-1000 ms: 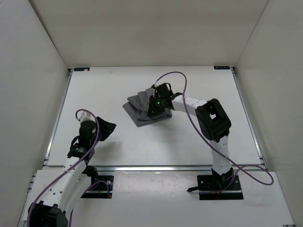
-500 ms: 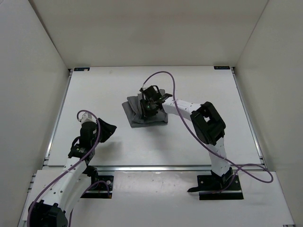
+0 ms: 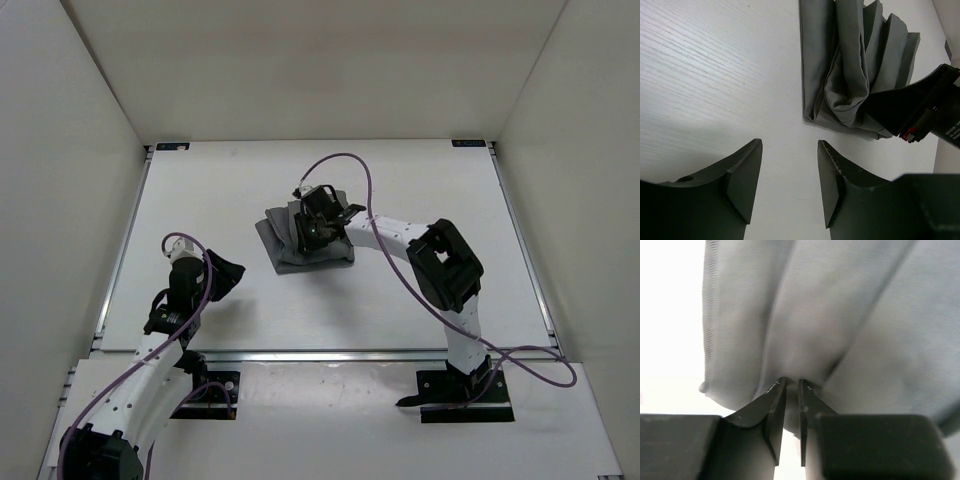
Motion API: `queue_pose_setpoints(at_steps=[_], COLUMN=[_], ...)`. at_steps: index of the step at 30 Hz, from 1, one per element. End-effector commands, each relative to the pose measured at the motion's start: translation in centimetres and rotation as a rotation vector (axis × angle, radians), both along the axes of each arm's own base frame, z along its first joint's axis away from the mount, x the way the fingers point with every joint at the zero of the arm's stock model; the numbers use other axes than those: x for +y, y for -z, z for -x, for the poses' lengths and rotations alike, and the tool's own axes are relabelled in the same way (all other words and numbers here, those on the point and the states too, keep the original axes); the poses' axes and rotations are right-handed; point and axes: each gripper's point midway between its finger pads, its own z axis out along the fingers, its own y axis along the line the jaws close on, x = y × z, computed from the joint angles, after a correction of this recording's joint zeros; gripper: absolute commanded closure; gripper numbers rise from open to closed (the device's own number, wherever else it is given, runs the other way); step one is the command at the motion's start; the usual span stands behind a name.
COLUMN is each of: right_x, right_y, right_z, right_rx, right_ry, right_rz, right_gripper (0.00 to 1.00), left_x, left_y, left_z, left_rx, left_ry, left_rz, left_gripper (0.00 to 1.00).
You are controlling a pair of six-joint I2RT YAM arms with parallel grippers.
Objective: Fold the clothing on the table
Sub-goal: Fold the skirt
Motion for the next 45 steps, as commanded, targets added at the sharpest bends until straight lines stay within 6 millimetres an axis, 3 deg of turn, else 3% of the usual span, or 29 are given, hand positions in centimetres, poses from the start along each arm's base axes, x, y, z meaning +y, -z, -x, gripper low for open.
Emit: queue_pose_setpoints(at_steps=[1, 5, 14, 17, 18, 20, 21, 23, 25, 28, 29, 30, 31, 33, 34, 36, 37, 38, 39, 40, 45], right_x=[1.5, 1.8, 3.5, 4.2, 4.3, 4.6, 4.9, 4.7, 4.9, 4.9, 4.5, 4.0, 3.1, 0.4, -1.0, -4.7, -6.8, -8.6, -10.5, -11.6, -17.1], right_y=[-4.6, -5.0, -4.6, -1.5, -1.3, 1.4, 1.3, 3.1, 2.2, -3.2, -6.1, -10.3, -11.7, -18.5, -18.6, -22.9, -23.0, -21.1, -22.2, -21.8, -16.8], right_z=[-0.3, -0.5, 1.5, 2.7, 2.8, 3.9, 4.0, 4.7, 3.7, 2.3, 1.5, 1.3, 0.4, 0.1, -0.1, 0.2, 0.3, 0.0, 0.0, 0.7, 2.7], right_rx=[-0.148, -0.18, -0.193, -0.086, -0.074, -0.011, 0.0, 0.062, 0.029, -0.105, -0.17, -0.242, -0.281, -0.416, -0.43, -0.528, -0.529, -0.494, -0.504, -0.498, -0.433], right_ry=[-0.014, -0.038, -0.133, -0.186, -0.194, -0.225, -0.239, -0.253, -0.242, -0.227, -0.206, -0.185, -0.151, -0.072, -0.037, 0.033, 0.072, 0.11, 0.153, 0.163, 0.273], right_rz=[-0.062, -0.079, -0.111, -0.096, -0.089, -0.043, -0.041, 0.006, 0.019, -0.027, -0.056, -0.1, -0.13, -0.218, -0.225, -0.279, -0.286, -0.259, -0.284, -0.281, -0.241], right_gripper=[0.86, 0.86, 0.84, 0.85, 0.85, 0.85, 0.85, 0.84, 0.84, 0.8, 0.79, 0.77, 0.76, 0.75, 0.73, 0.7, 0.69, 0.69, 0.69, 0.69, 0.68], left_x=[0.3, 0.1, 0.1, 0.1, 0.1, 0.4, 0.3, 0.4, 0.2, 0.5, 0.2, 0.4, 0.4, 0.5, 0.5, 0.2, 0.2, -0.1, -0.2, -0.5, -2.1], left_y=[-1.2, -1.1, -0.7, -0.8, -0.6, -0.6, -0.7, -1.2, -1.2, -2.2, -2.5, -2.5, -3.1, -3.9, -4.1, -4.8, -4.8, -4.8, -4.9, -4.9, -5.6], left_z=[-0.4, -0.4, -0.3, -0.3, -0.3, -0.3, -0.3, -0.4, -0.4, -0.8, -0.7, -0.8, -0.9, -1.0, -1.1, -1.0, -0.9, -0.7, -0.7, -0.5, 0.5], left_rx=[-0.031, -0.037, -0.032, -0.034, -0.029, -0.028, -0.033, -0.045, -0.045, -0.041, -0.022, -0.007, -0.001, 0.018, 0.036, 0.058, 0.081, 0.103, 0.109, 0.11, 0.076], left_ry=[-0.009, -0.006, -0.005, -0.005, -0.001, -0.006, 0.003, 0.0, 0.037, 0.098, 0.152, 0.166, 0.207, 0.256, 0.284, 0.333, 0.362, 0.402, 0.412, 0.444, 0.54], left_rz=[-0.018, -0.007, 0.001, 0.001, -0.006, -0.015, -0.018, -0.026, -0.054, -0.119, -0.153, -0.178, -0.204, -0.227, -0.242, -0.263, -0.277, -0.285, -0.29, -0.304, -0.318], left_gripper=[0.41, 0.41, 0.41, 0.42, 0.41, 0.41, 0.41, 0.4, 0.39, 0.34, 0.31, 0.27, 0.26, 0.18, 0.16, 0.12, 0.05, 0.01, 0.01, 0.01, 0.01])
